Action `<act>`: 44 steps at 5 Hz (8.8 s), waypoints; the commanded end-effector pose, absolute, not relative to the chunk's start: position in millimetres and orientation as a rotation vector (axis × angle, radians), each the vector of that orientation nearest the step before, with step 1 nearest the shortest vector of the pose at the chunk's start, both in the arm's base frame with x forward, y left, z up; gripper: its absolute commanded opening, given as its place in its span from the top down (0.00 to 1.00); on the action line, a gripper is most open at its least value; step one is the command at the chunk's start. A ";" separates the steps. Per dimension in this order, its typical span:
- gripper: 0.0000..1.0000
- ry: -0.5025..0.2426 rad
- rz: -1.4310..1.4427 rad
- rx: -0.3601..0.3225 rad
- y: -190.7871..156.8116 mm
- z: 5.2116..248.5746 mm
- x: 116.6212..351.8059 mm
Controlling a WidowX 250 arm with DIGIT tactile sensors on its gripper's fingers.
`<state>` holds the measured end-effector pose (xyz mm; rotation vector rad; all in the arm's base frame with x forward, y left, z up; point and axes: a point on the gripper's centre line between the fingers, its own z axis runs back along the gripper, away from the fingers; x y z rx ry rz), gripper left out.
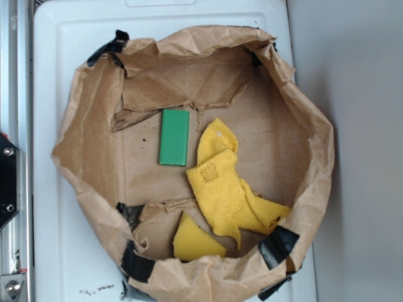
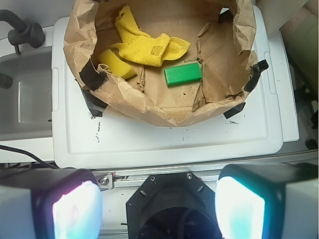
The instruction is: Grab the green block.
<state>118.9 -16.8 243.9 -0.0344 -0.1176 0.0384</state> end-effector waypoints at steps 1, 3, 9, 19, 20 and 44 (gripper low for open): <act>0.00 -0.118 0.038 -0.034 -16.8 243.9 118.9; 0.00 -0.112 0.247 -0.004 -16.3 215.6 218.3; 0.00 -0.282 0.934 -0.023 2.1 134.2 271.5; 1.00 -0.370 1.008 0.022 -5.9 20.4 283.1; 1.00 -0.346 1.024 -0.011 -4.0 35.9 284.7; 1.00 -0.214 0.917 -0.166 18.0 122.0 250.5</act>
